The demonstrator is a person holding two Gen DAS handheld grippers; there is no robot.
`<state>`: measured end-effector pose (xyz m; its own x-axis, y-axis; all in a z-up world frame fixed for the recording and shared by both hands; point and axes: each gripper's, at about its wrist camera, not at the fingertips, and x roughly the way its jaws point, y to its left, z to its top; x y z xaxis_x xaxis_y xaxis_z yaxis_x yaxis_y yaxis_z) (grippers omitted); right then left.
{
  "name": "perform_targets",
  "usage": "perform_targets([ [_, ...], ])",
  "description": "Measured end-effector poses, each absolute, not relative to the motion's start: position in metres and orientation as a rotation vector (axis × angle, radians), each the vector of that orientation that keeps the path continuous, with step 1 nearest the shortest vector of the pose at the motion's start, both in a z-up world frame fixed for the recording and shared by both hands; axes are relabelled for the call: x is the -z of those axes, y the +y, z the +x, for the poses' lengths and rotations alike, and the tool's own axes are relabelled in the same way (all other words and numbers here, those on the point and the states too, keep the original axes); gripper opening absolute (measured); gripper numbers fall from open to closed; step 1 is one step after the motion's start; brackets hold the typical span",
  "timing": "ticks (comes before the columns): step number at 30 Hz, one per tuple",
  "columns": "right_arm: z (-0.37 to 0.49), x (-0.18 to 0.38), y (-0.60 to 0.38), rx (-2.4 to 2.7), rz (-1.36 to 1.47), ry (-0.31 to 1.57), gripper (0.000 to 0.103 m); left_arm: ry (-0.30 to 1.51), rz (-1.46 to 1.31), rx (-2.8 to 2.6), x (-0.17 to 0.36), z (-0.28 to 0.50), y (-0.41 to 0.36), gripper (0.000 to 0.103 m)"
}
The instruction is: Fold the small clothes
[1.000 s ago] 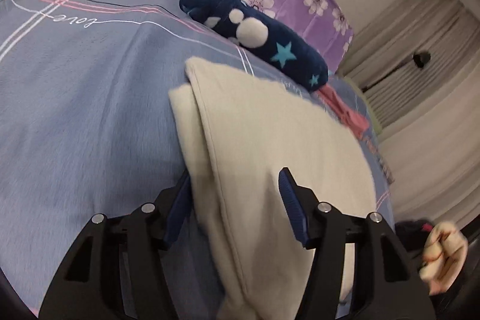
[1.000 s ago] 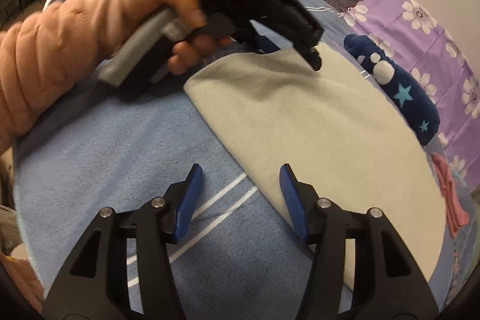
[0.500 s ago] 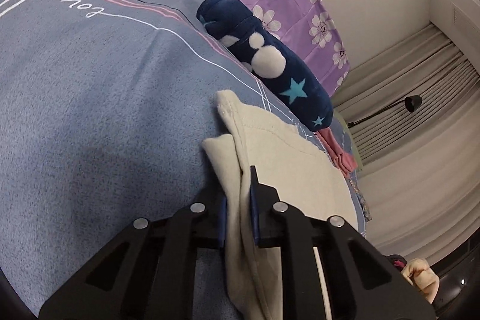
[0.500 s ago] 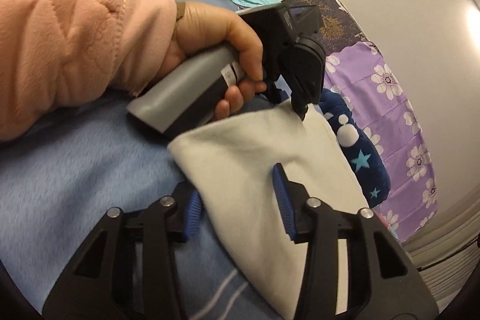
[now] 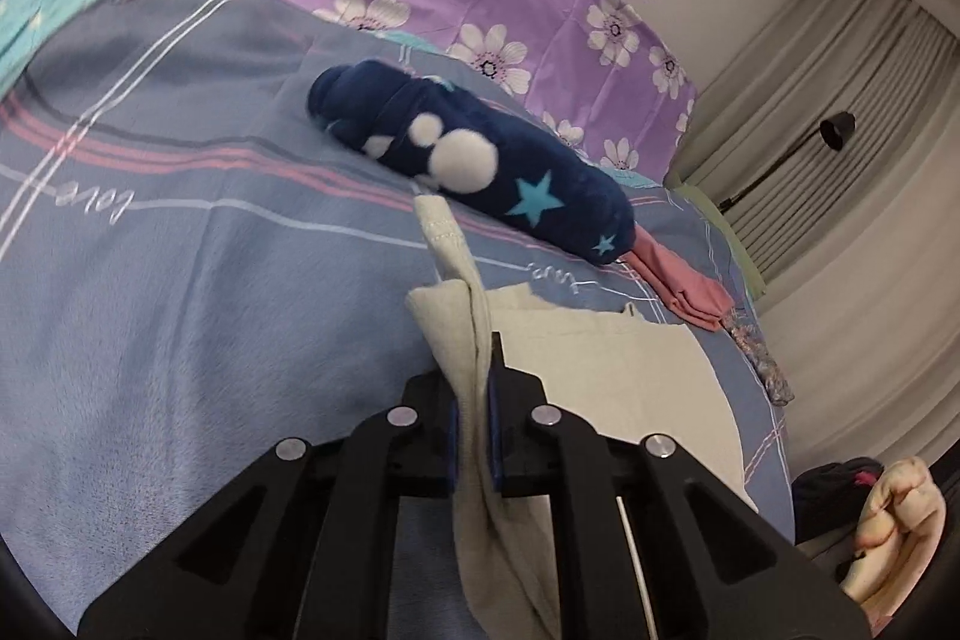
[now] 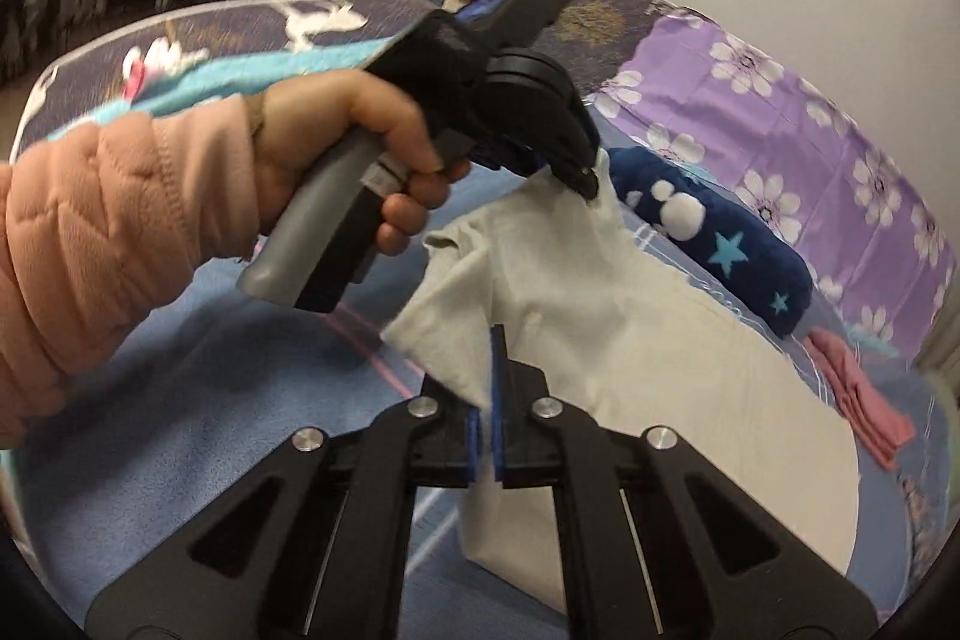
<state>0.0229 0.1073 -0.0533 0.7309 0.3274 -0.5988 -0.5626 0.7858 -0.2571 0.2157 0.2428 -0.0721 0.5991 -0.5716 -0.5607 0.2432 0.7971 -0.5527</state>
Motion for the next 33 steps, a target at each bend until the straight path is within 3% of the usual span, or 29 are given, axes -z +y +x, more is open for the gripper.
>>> perform_targets([
  [16,0.033,0.026,-0.054,-0.389,-0.031,0.593,0.003,0.783,-0.213,0.515,-0.004,0.221,0.094,0.007],
  [33,0.033,0.075,-0.206,-0.289,0.301,0.682,0.003,0.906,0.031,0.563,0.025,0.236,-0.1,0.007],
])
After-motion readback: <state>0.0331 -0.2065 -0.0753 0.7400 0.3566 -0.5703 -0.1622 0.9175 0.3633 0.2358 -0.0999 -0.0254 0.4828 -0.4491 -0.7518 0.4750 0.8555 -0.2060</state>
